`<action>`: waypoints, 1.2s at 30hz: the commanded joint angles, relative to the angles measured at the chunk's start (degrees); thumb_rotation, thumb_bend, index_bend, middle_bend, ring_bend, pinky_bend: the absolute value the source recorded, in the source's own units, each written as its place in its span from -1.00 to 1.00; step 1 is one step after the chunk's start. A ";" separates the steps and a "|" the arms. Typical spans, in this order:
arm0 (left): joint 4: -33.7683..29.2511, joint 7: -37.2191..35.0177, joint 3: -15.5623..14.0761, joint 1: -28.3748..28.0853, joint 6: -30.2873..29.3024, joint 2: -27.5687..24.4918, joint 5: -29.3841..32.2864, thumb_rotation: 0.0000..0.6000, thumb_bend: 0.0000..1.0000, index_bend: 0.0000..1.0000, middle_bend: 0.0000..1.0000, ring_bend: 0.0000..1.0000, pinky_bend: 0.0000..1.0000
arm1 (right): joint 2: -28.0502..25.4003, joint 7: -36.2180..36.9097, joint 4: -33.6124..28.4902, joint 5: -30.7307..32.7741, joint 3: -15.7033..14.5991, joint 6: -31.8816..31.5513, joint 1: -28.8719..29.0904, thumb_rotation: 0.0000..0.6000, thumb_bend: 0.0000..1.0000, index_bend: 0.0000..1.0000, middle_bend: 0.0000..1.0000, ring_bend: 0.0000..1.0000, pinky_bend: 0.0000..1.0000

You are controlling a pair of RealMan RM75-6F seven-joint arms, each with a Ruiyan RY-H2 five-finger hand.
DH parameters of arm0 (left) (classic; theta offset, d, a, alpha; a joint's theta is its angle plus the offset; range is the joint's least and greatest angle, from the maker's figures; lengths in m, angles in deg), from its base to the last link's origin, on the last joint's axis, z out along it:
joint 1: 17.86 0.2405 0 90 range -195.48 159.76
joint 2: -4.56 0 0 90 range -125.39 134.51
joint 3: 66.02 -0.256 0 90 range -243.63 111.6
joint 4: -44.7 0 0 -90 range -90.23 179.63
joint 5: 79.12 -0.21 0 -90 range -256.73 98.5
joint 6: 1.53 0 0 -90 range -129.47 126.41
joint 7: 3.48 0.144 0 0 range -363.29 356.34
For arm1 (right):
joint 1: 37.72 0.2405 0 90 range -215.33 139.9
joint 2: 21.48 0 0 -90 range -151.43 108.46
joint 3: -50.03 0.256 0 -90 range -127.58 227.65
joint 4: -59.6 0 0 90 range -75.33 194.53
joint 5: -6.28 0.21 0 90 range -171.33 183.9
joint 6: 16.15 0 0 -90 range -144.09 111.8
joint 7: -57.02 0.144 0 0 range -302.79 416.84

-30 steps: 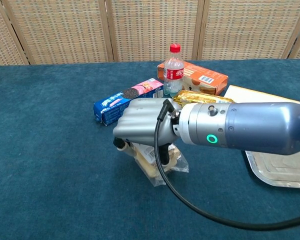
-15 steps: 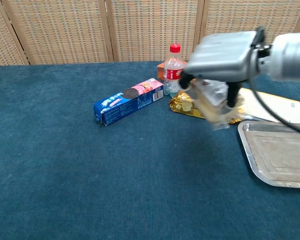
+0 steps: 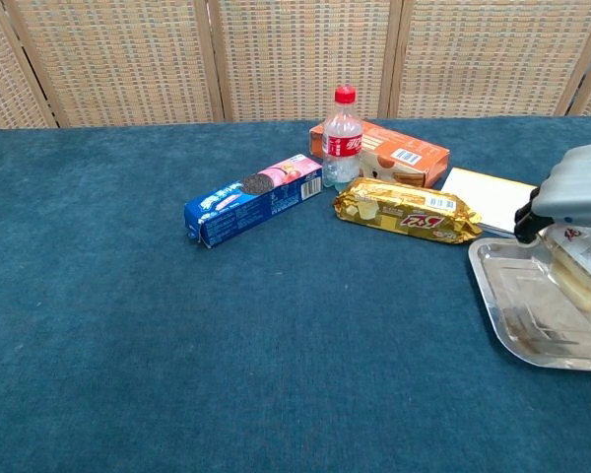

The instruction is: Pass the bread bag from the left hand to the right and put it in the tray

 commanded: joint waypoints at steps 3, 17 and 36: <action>-0.01 -0.15 0.06 0.13 -0.09 -0.14 0.09 1.00 -1.00 -1.00 -1.00 -1.00 -1.00 | 0.10 -2.63 0.21 4.63 -0.33 2.48 0.22 1.00 -0.87 -0.42 -0.64 -0.58 -0.52; -0.31 -0.97 0.04 0.67 -0.68 -0.66 -0.38 1.00 -1.00 -1.00 -1.00 -1.00 -1.00 | -5.05 -5.45 -10.55 7.50 -0.03 -7.81 -3.66 1.00 -1.00 -1.00 -1.00 -1.00 -1.00; -5.59 -0.19 -3.92 8.25 -12.16 -2.90 -7.31 1.00 -1.00 -1.00 -1.00 -1.00 -1.00 | 0.56 27.20 -0.12 -7.55 -3.65 -46.55 -29.65 1.00 -1.00 -1.00 -1.00 -1.00 -1.00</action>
